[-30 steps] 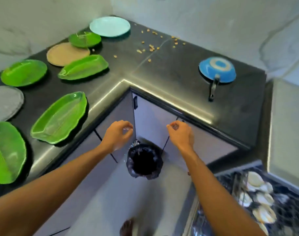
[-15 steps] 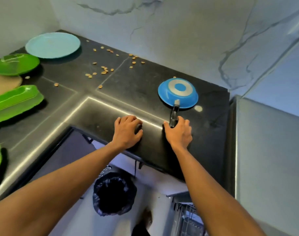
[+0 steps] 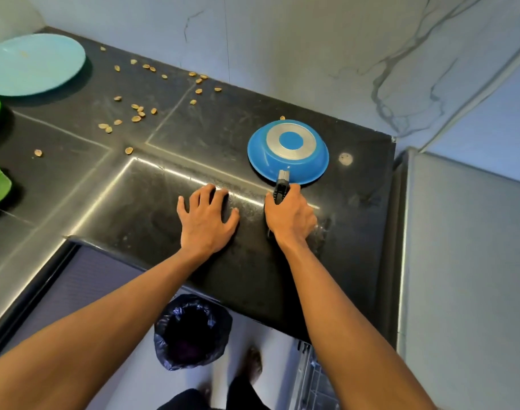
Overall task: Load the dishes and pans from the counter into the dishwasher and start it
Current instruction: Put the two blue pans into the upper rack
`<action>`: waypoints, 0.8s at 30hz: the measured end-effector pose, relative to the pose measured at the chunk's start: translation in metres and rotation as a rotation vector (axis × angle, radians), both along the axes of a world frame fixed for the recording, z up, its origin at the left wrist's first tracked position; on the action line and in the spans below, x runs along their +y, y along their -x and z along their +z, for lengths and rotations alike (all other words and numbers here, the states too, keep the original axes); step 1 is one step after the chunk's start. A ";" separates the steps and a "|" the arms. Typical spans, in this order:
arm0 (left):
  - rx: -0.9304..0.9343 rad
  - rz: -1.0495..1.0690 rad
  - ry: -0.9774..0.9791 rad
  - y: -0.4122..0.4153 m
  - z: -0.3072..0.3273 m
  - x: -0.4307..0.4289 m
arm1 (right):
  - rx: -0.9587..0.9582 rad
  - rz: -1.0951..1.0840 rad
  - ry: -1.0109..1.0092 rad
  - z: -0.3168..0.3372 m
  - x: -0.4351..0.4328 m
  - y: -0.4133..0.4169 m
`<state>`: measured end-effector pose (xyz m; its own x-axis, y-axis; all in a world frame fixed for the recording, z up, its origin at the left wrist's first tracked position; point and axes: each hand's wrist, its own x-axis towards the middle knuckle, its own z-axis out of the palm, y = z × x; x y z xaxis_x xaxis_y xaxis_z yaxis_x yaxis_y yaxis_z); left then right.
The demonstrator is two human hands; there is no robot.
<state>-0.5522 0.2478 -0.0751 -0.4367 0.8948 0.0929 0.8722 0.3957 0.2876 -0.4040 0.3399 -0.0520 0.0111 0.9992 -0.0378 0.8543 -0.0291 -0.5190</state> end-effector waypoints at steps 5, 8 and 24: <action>-0.004 -0.019 -0.015 0.001 -0.001 -0.002 | 0.023 -0.001 0.017 0.002 -0.006 -0.004; -0.027 -0.050 -0.033 0.001 -0.001 -0.006 | 0.047 -0.012 0.023 0.008 -0.021 -0.010; -0.256 -0.450 -0.462 -0.011 -0.027 -0.137 | 0.325 -0.139 -0.127 0.003 -0.210 -0.100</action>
